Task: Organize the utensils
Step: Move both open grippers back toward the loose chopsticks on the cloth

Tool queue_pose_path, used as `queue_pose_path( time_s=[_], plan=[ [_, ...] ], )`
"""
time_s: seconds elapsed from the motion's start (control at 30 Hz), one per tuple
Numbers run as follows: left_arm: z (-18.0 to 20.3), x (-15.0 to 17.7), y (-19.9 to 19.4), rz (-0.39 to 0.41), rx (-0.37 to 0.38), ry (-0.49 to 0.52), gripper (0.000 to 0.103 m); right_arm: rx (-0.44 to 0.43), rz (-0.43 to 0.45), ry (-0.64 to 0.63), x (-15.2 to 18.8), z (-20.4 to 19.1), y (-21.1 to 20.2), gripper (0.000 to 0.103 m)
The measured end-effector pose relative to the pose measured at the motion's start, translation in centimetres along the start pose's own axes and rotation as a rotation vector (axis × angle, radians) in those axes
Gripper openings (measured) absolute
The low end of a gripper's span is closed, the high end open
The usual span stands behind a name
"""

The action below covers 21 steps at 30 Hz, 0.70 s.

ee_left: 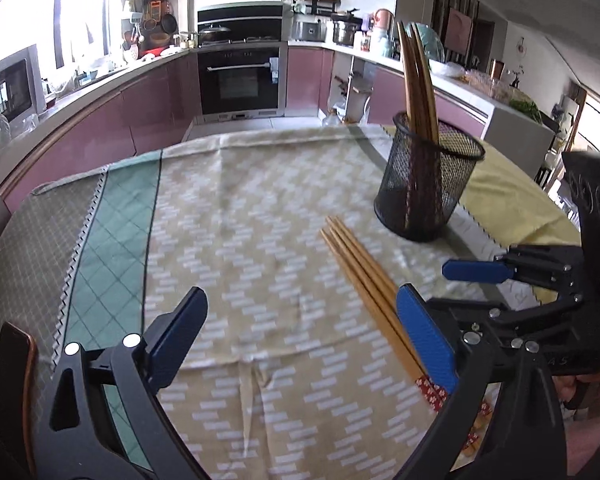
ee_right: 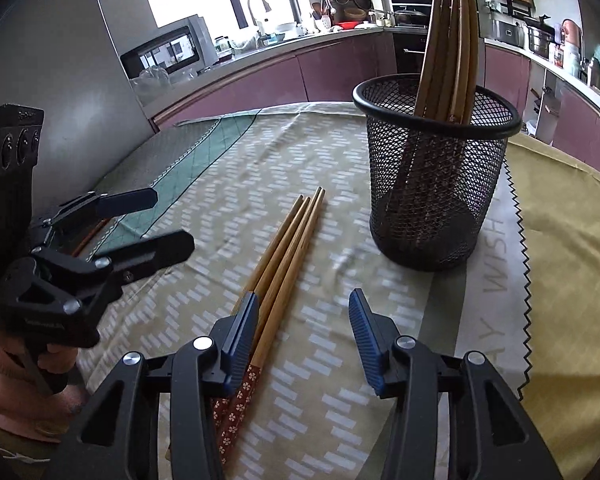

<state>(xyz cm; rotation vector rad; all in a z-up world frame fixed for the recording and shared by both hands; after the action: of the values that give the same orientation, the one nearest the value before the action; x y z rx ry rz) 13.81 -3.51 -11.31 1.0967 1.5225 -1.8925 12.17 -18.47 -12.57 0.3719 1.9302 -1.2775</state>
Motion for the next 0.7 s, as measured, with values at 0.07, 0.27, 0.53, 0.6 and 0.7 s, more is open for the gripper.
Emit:
queue_pose_path(
  time_s=[0.07, 0.27, 0.53, 0.6, 0.7],
  plan=[
    [0.1, 0.4, 0.2, -0.012, -0.007, 0.008, 0.092, 0.004, -0.005, -0.003, 0.1, -0.1, 0.1, 0.045],
    [0.4, 1.3, 0.4, -0.032, 0.0, 0.009, 0.089, 0.022, -0.015, -0.018, 0.3, -0.4, 0.6, 0.043],
    [0.7, 1.5, 0.7, -0.051, 0.012, 0.013, 0.086, 0.044, -0.027, -0.04, 0.5, -0.6, 1.0, 0.039],
    [0.8, 1.6, 0.8, -0.054, 0.015, 0.015, 0.086, 0.043, -0.029, -0.044, 0.5, -0.8, 1.1, 0.038],
    [0.9, 1.7, 1.1, -0.061, 0.017, 0.015, 0.085, 0.051, -0.032, -0.056, 0.5, -1.0, 1.3, 0.037]
  ],
)
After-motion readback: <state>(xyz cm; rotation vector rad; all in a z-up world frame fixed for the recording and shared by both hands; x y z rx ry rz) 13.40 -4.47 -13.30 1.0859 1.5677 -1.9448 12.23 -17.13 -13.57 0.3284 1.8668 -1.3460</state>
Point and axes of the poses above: each gripper's, at about its wrist camera, not at the fingertips, and y roughly the way its jaws point, z to its right, x to its underside, the point moved 5 cm from there along y, roughly the way its jaws point, and after that the axes turned 9 degrees about z, right-handed, at the moved point
